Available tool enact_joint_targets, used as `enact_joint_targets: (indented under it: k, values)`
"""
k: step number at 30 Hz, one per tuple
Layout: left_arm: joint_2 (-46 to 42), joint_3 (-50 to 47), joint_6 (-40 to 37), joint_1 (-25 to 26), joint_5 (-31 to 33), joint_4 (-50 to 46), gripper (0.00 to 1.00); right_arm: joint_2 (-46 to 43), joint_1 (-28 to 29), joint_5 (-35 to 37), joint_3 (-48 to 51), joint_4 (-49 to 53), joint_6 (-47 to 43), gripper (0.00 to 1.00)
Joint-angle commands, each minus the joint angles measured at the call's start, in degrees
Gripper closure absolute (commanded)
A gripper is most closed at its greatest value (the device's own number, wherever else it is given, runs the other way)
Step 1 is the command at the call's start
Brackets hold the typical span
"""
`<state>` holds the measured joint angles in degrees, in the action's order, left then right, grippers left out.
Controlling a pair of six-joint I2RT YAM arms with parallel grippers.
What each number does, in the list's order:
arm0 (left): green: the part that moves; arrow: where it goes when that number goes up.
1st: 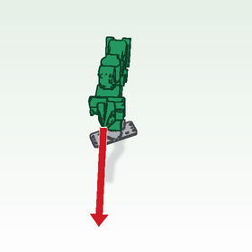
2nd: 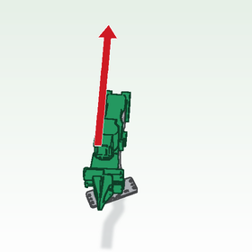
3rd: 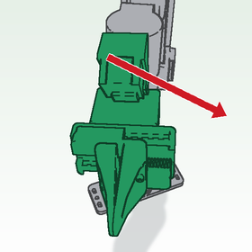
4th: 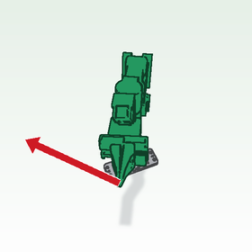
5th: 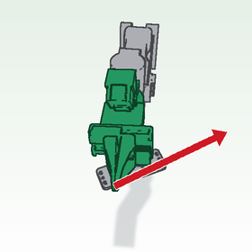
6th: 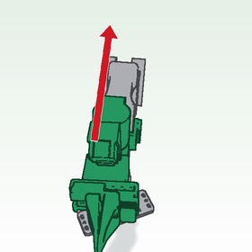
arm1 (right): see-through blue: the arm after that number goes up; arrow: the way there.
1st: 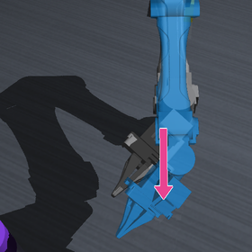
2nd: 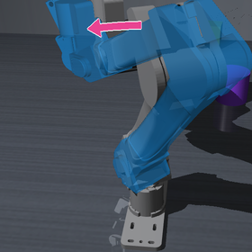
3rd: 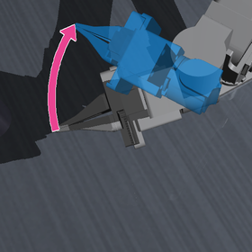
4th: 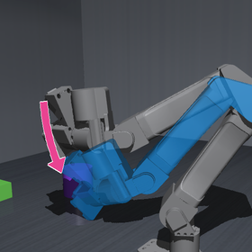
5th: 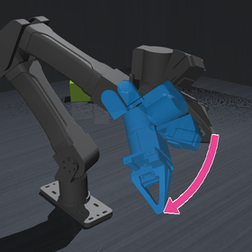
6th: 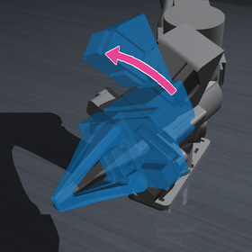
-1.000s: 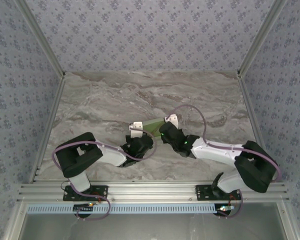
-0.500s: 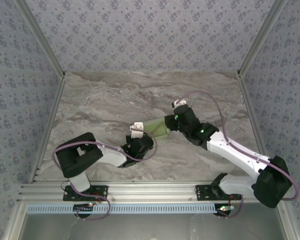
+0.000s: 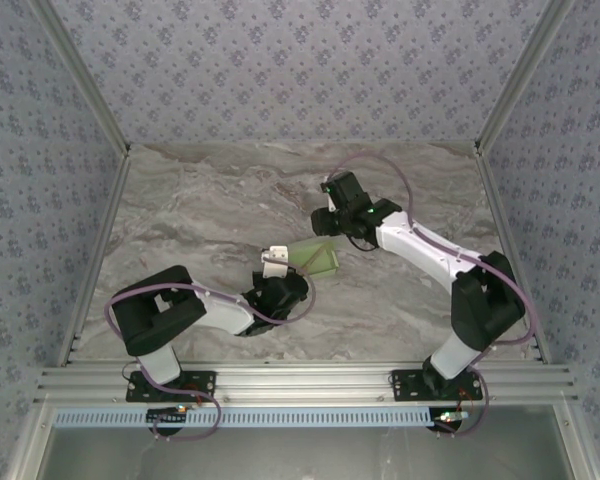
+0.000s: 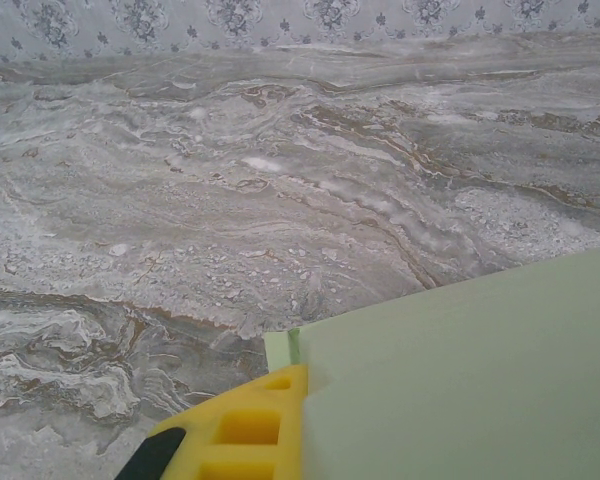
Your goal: Fold the paper box
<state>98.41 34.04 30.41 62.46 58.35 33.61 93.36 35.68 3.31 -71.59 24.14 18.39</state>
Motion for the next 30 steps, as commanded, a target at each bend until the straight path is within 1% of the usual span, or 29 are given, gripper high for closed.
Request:
enact_joint_targets:
  k: [1, 4, 7, 14, 18, 24, 30]
  values:
    - [2.47, -0.77, -0.64, 0.90, -3.09, -7.50, 1.00, -0.10, 0.92, -1.55, 2.12, 1.96, 0.79, 0.50]
    - [2.58, -0.35, -0.33, 1.35, -3.47, -8.23, 1.00, -0.48, 1.48, -1.01, 5.82, 0.66, 1.96, 0.51]
    - [2.08, 0.39, 0.36, 1.44, -4.44, -9.48, 1.00, -0.30, 1.61, -1.20, 7.27, -0.21, 2.66, 0.52]
    - [-0.18, 1.16, 2.89, 0.96, -6.05, -13.61, 1.00, 0.46, 1.86, -0.41, 6.64, -0.65, 2.14, 0.53]
    - [-1.20, 1.79, 4.02, -0.20, -7.75, -15.73, 1.00, 0.69, 1.85, -0.01, 7.12, -1.20, 2.01, 0.53]
    - [0.12, 3.08, 4.36, -0.76, -9.19, -16.67, 1.00, 0.64, 1.80, 0.25, 7.37, -0.18, 1.22, 0.53]
    - [1.33, 4.80, 5.30, -0.30, -9.21, -18.69, 1.00, 0.29, 1.72, 0.35, 7.75, 0.50, 0.55, 0.53]
